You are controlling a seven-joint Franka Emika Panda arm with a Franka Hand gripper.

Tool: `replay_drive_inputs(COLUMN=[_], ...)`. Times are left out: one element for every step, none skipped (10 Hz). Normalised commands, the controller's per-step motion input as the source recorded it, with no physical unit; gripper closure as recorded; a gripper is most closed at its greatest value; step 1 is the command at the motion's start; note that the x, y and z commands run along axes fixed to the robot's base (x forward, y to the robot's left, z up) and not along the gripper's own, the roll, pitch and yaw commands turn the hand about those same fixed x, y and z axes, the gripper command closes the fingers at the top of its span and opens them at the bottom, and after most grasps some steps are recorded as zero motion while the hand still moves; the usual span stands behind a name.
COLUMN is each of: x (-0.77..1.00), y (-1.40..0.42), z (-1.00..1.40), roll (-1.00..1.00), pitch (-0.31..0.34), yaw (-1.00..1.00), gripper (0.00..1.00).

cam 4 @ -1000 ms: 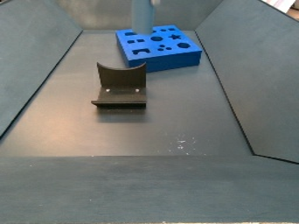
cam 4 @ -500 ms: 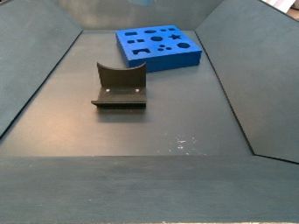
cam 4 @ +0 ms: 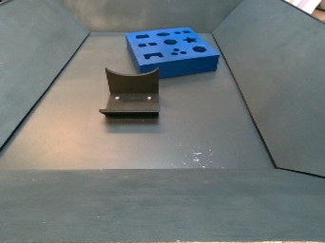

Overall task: Pick up the oval object. Move up. Move to above the board. Insert the oval object.
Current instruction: Move to above the board.

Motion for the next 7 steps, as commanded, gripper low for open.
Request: replay_drive_inputs(x=[-0.18, -0.18, -0.17, -0.17, -0.16, -0.10, -0.07], y=[-1.00, -1.00, -1.00, -1.00, -1.00, -0.76, -0.60], z=[0.15, 0.16, 0.16, 0.17, 0.18, 0.15, 0.13], roll=[0.04, 0.03, 0.03, 0.04, 0.03, 0.02, 0.02], pitch=[0.223, 0.144, 0.116, 0.077, 0.063, 0.063, 0.075], yaw=[0.80, 0.46, 0.33, 0.17, 0.07, 0.01, 0.01], gripper=[1.00, 1.00, 1.00, 1.00, 1.00, 1.00, 1.00])
